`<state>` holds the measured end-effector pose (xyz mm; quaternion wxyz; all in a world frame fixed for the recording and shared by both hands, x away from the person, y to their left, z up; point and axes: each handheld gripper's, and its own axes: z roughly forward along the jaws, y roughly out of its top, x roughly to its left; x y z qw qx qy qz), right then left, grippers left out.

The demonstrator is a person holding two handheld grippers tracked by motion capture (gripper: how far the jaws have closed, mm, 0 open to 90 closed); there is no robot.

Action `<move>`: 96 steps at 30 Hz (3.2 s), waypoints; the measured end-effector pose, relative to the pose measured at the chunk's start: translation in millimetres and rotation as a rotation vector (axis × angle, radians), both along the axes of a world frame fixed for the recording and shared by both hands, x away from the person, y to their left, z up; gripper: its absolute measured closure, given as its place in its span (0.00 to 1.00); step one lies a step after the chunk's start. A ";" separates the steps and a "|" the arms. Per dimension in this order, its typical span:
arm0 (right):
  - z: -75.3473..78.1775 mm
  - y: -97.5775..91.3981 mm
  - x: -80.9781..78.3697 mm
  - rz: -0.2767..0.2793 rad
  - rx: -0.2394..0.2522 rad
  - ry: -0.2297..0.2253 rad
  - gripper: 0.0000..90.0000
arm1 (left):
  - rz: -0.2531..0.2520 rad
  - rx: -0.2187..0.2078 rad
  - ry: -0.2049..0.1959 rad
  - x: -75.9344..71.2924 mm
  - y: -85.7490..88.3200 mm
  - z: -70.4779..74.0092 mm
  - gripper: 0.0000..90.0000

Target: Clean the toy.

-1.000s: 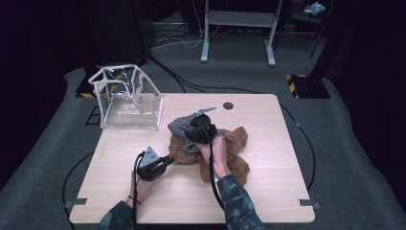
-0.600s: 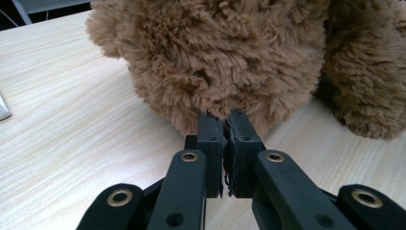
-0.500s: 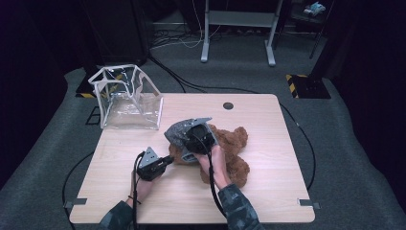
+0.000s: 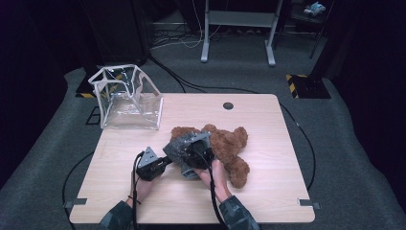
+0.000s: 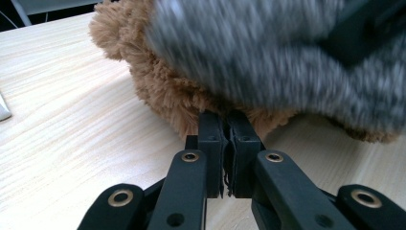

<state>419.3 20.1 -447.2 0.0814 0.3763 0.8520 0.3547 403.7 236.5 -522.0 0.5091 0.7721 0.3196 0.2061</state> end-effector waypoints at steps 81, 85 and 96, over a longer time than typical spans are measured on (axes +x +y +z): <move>-8.3 -0.1 8.8 -0.004 0.042 0.050 0.92 | 0.002 -0.001 0.008 0.5 0.4 -1.3 0.99; -24.7 2.0 5.2 -0.005 0.012 0.100 0.92 | -0.005 0.009 0.014 0.5 1.1 -0.8 1.00; -19.6 -6.3 -2.6 0.013 0.025 0.089 0.91 | -0.004 0.005 0.012 1.0 0.5 -1.5 1.00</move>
